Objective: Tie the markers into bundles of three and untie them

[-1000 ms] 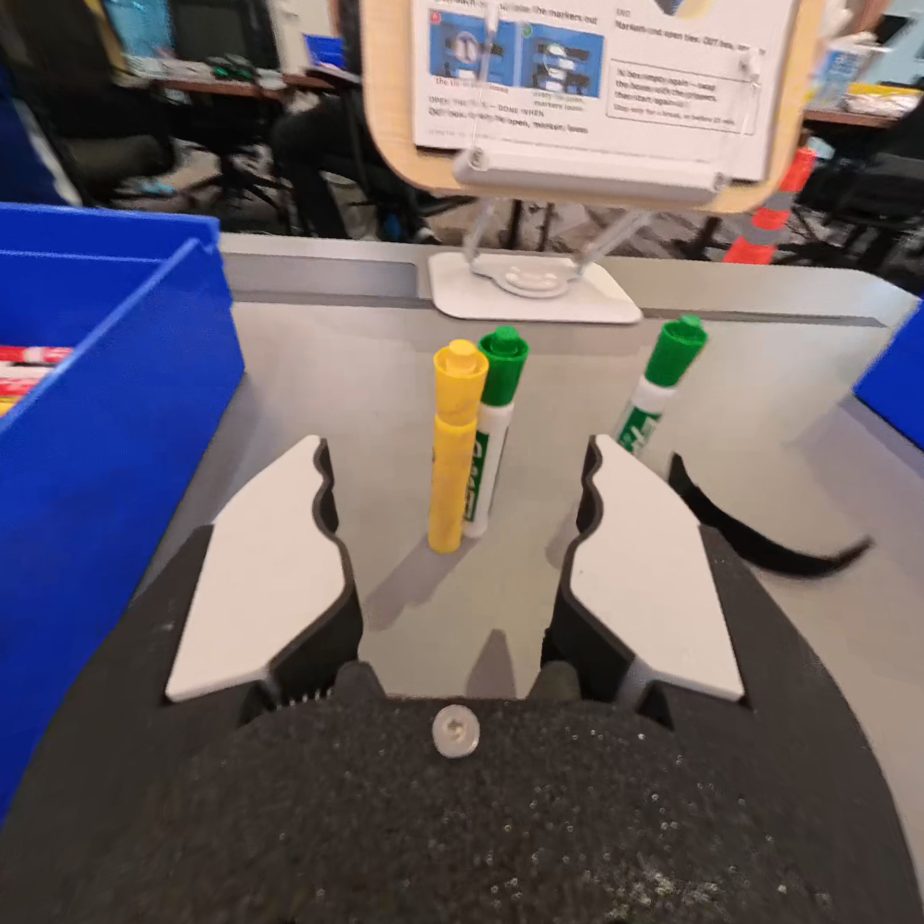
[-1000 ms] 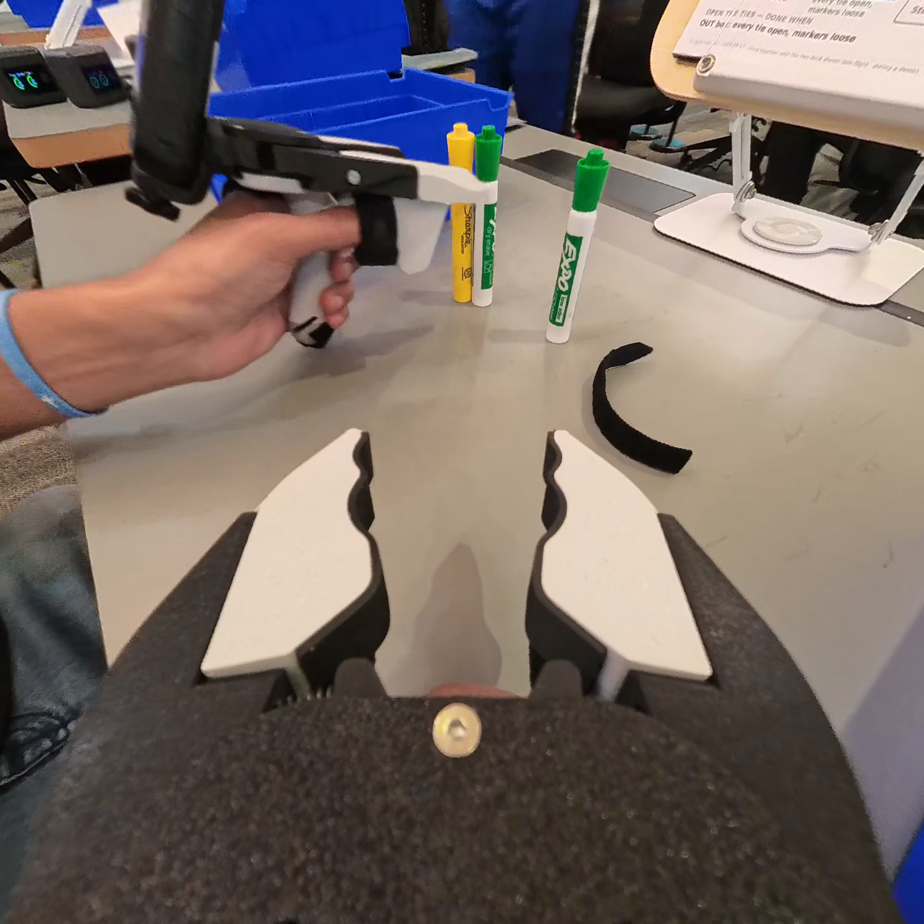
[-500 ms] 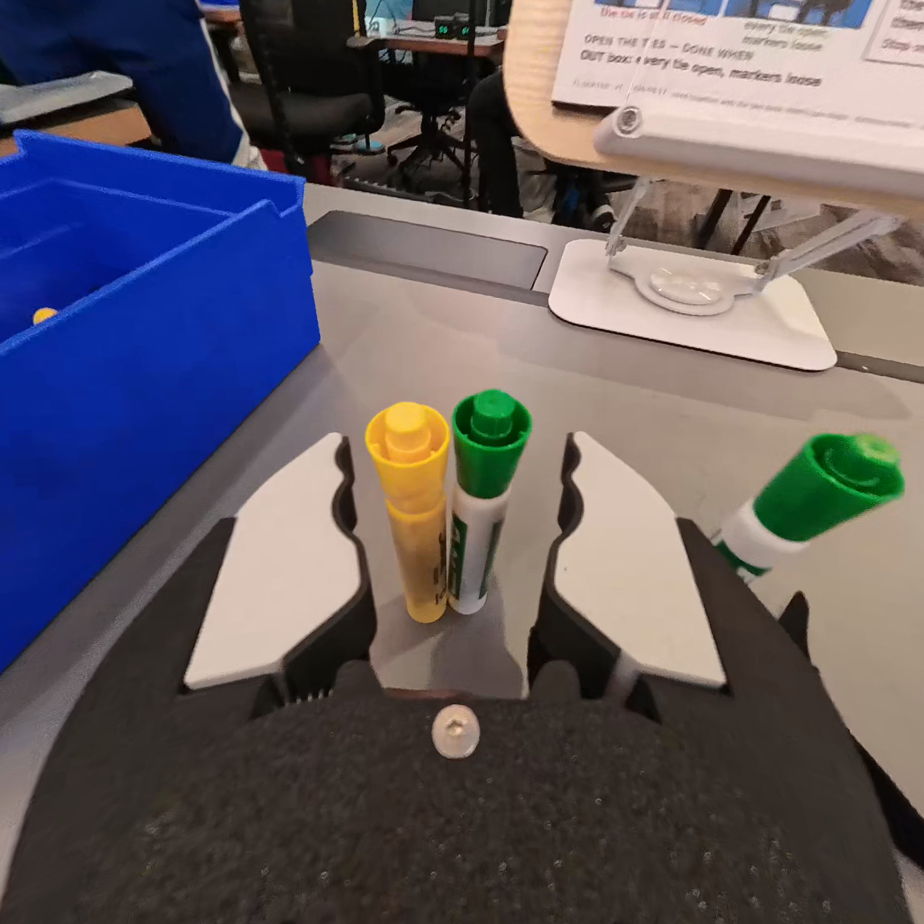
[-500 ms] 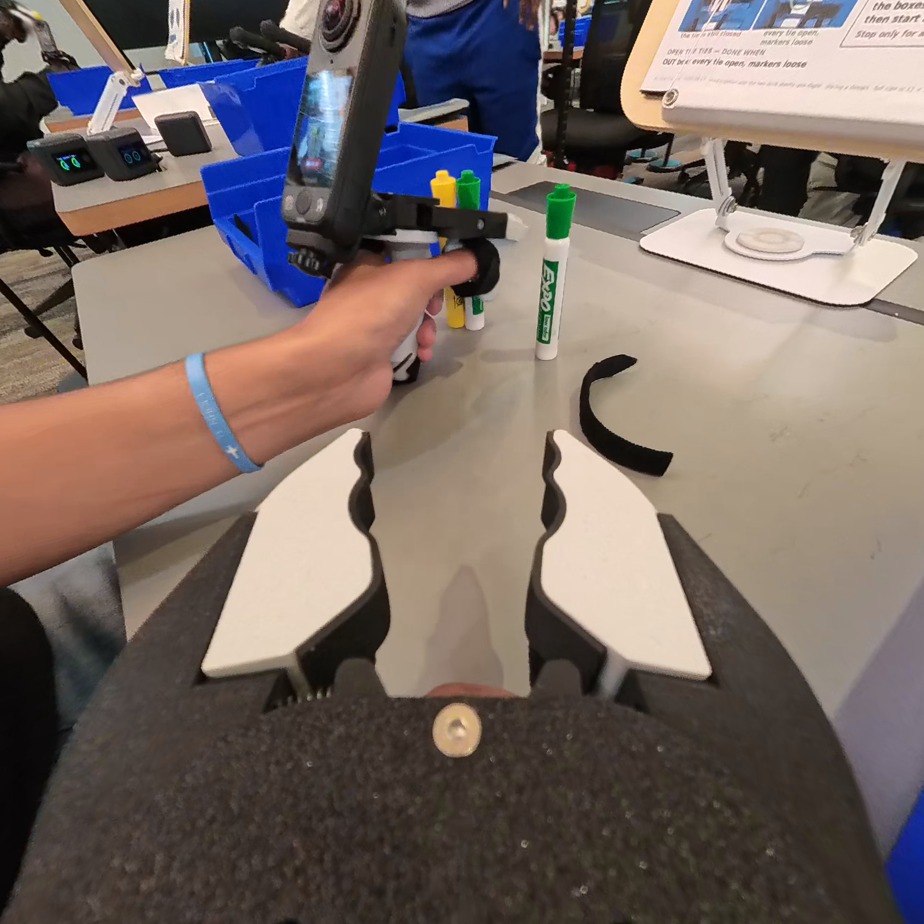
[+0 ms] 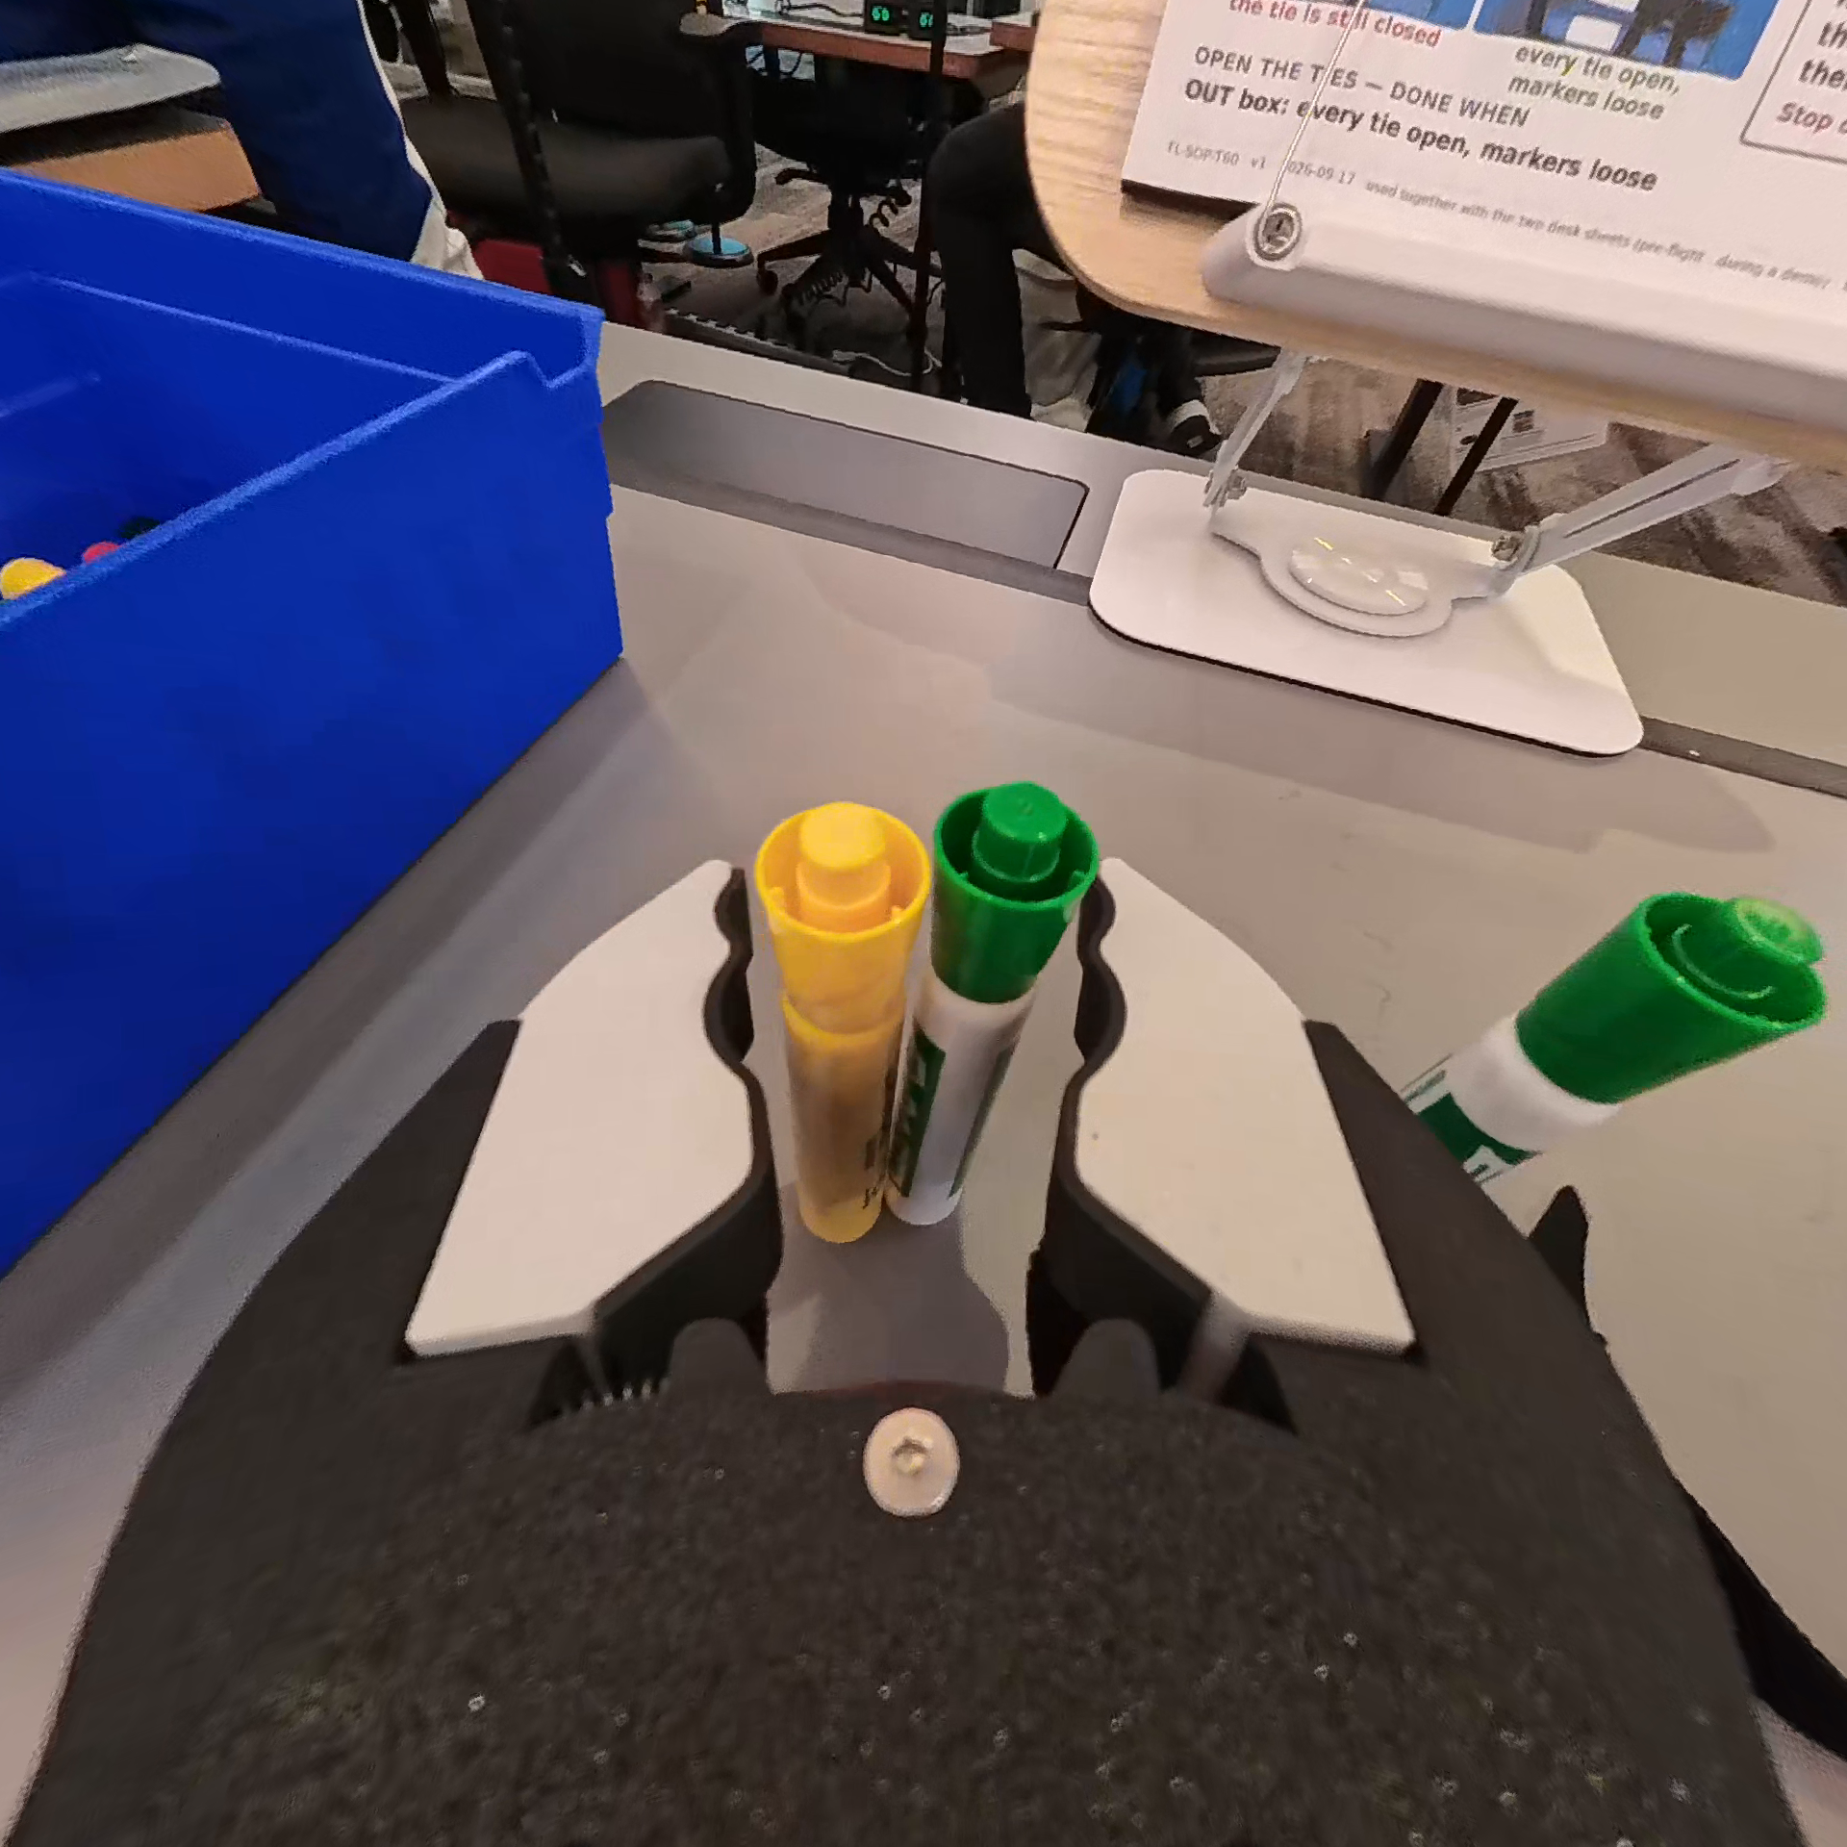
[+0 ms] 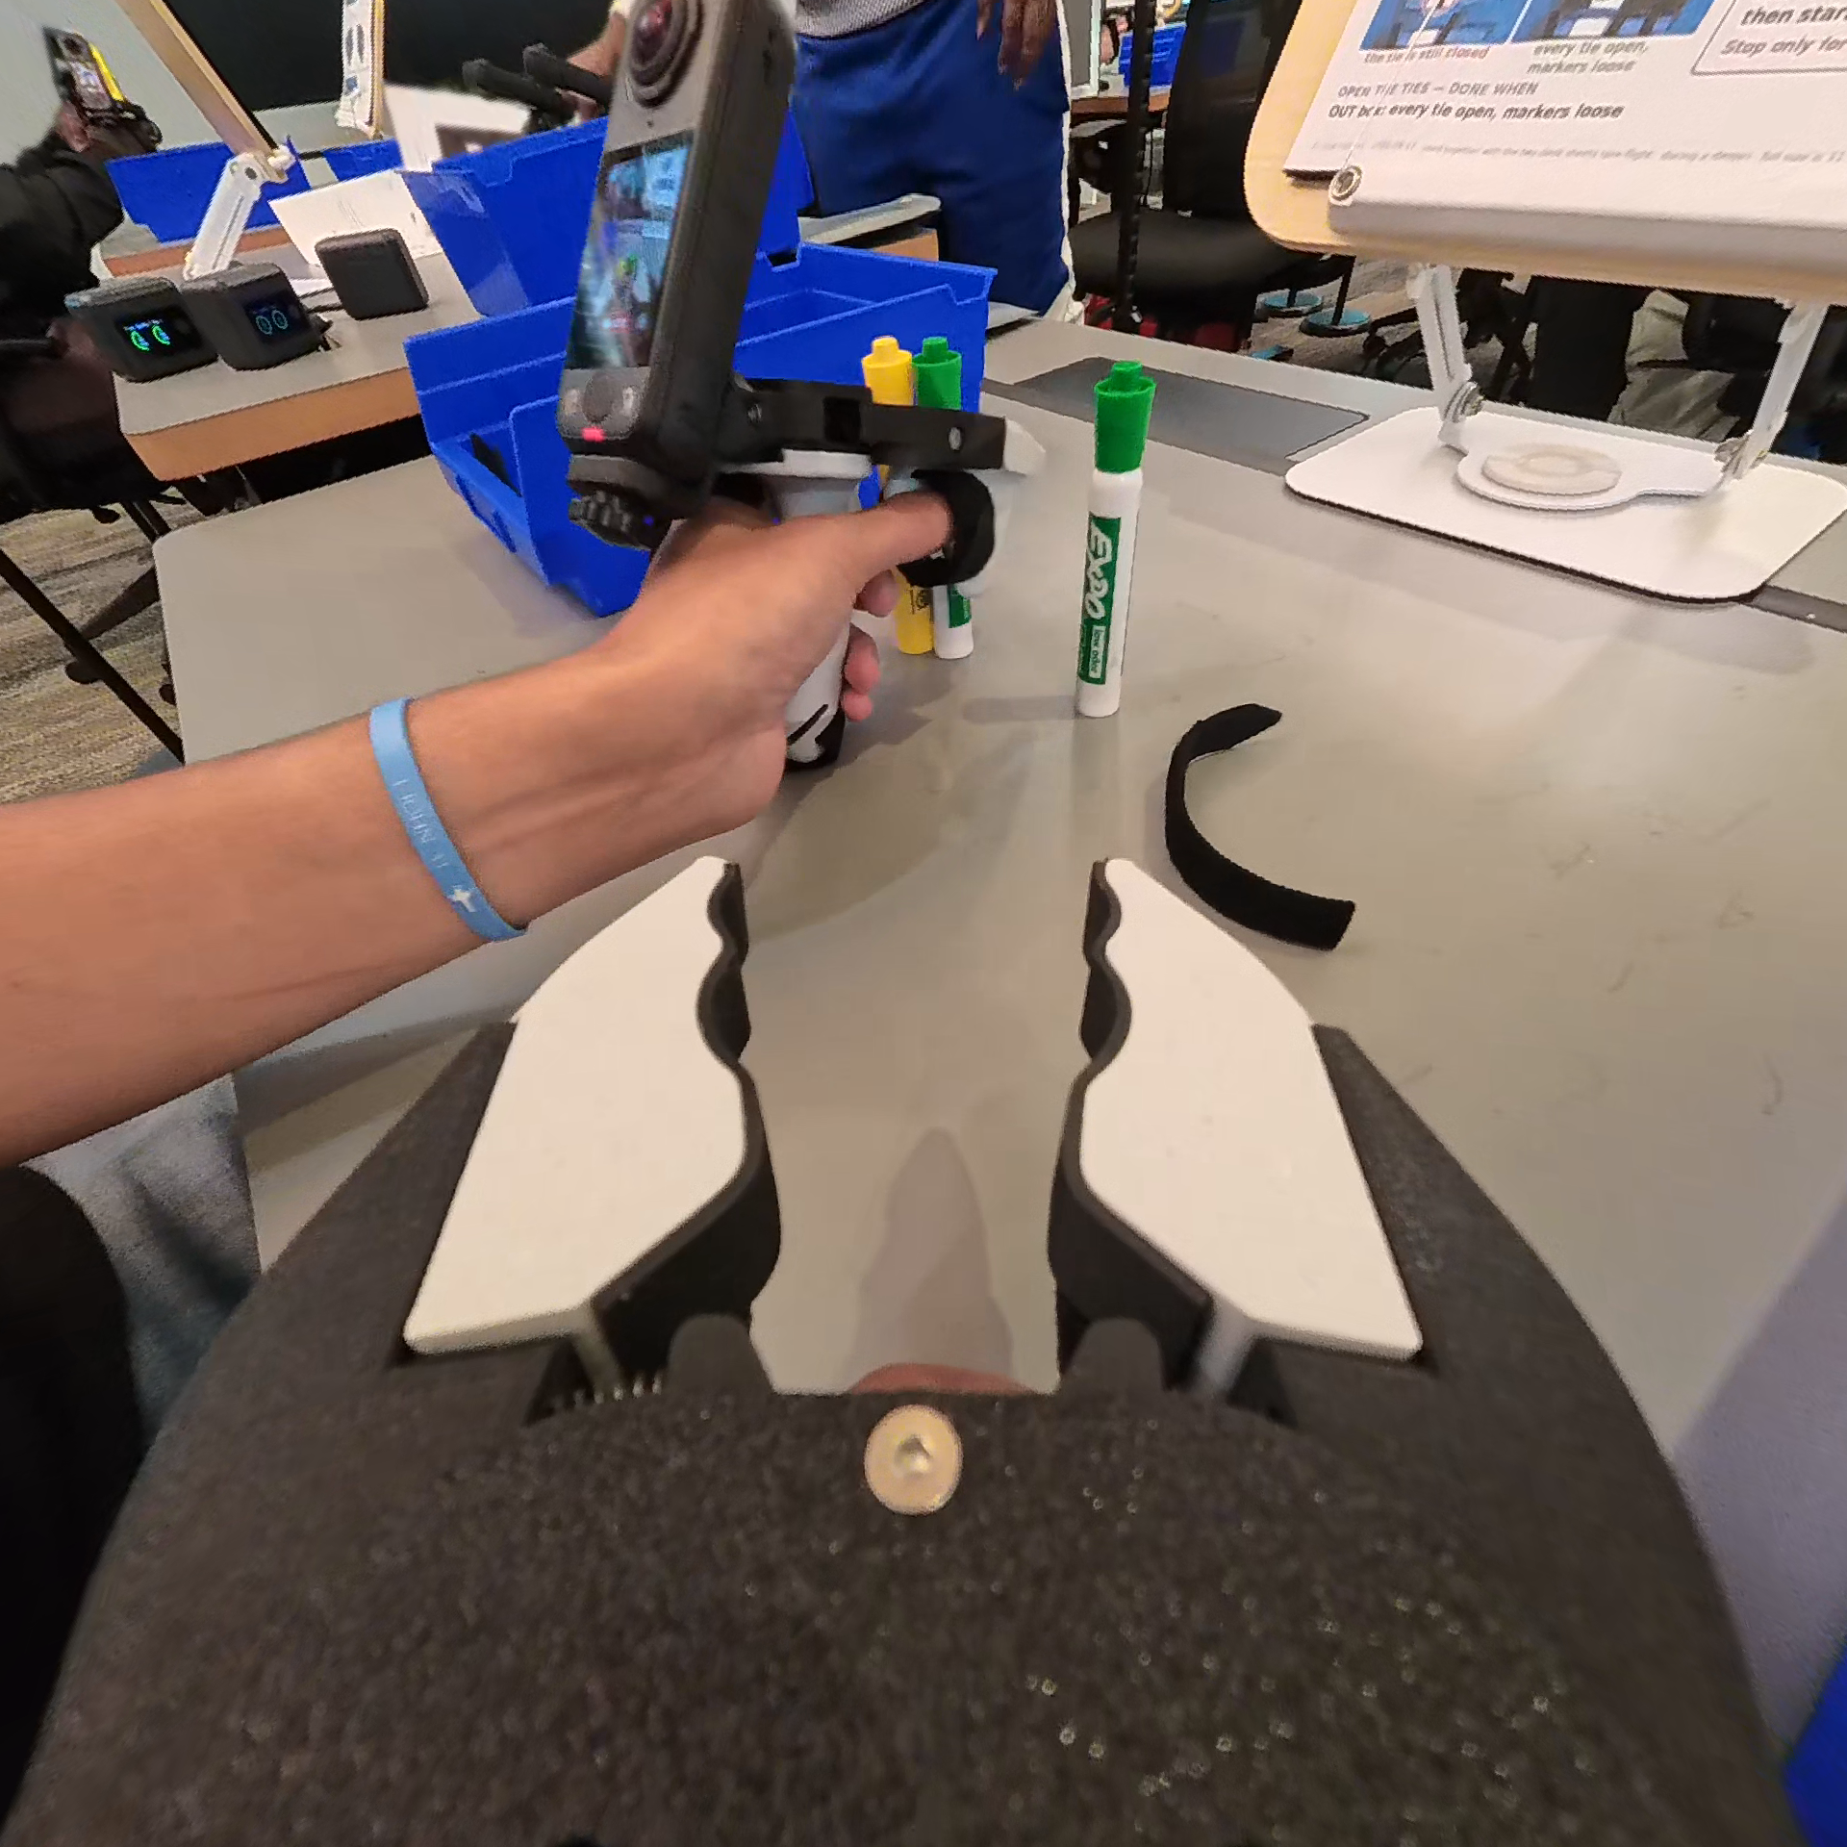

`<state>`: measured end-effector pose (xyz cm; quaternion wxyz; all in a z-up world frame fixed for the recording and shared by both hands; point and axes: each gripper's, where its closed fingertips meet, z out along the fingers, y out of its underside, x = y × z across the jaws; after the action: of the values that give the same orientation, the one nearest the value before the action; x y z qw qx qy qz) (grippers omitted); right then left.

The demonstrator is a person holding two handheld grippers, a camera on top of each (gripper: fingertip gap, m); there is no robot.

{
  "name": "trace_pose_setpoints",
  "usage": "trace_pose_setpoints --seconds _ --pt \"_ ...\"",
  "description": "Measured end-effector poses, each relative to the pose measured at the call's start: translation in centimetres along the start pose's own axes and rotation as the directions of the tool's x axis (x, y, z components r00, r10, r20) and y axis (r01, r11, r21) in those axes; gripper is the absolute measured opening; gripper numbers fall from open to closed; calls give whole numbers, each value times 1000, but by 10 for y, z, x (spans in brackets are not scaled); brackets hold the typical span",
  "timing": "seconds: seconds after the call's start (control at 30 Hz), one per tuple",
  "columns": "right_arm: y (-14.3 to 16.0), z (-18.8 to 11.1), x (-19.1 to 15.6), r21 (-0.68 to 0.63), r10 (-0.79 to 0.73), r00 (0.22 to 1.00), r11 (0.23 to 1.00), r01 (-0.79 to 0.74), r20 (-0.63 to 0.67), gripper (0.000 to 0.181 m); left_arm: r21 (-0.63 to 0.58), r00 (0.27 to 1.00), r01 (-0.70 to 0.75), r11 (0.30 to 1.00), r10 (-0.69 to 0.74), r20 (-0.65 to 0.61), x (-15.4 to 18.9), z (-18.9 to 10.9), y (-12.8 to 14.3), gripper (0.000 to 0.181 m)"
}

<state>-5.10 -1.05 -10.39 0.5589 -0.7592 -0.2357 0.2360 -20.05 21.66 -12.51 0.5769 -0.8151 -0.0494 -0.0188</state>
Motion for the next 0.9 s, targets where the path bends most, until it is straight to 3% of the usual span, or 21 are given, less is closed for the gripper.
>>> trace_pose_setpoints --seconds 0.5,0.77,0.9 --pt "-3 -6 6 34 65 998 997 -66 28 63 110 1000 3 994 -3 2 -1 -24 -12 65" --pt "-3 -7 8 40 86 996 995 -87 36 63 113 1000 -19 993 17 20 0 -20 -13 64" --pt "-2 -8 9 41 89 995 995 -90 36 63 120 999 -41 992 36 40 0 -20 -14 49"
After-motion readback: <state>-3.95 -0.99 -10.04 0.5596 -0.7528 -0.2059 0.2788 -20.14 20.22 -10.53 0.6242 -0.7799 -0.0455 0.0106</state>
